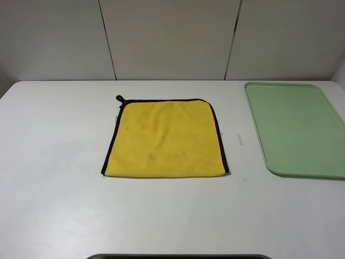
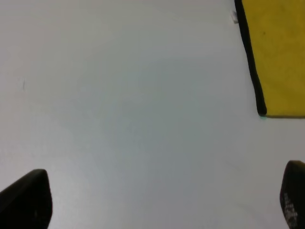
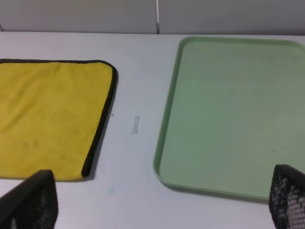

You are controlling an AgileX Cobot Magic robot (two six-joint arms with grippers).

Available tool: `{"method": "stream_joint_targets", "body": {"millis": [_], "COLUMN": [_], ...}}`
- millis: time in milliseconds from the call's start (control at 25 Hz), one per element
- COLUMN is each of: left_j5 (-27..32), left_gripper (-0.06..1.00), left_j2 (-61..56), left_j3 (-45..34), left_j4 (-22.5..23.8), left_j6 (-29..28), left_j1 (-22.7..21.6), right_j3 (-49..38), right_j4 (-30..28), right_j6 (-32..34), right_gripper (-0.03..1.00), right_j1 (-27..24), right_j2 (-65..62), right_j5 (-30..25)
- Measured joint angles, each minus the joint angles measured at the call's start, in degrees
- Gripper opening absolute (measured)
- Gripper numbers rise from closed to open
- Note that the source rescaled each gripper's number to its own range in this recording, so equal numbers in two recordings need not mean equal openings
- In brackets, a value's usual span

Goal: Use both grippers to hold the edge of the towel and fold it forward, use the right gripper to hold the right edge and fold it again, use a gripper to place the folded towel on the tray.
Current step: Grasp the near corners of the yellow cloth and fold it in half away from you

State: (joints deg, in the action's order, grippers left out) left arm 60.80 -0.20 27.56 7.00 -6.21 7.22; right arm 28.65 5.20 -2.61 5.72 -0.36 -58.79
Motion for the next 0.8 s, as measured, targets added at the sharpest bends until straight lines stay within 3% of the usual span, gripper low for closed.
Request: {"method": "stream_joint_targets", "body": {"millis": [800], "left_j5": [0.0], "left_gripper": [0.98], "left_j2": [0.0], "left_j3": [0.0], "left_j4": [0.0], "left_j6": [0.0], "left_j1": [0.0], "right_j3": [0.0], "right_j4": [0.0], "right_j6": [0.0], "right_gripper": [1.00], "right_j1": [0.0], "right_j2": [0.0], "right_j5": [-0.1]}}
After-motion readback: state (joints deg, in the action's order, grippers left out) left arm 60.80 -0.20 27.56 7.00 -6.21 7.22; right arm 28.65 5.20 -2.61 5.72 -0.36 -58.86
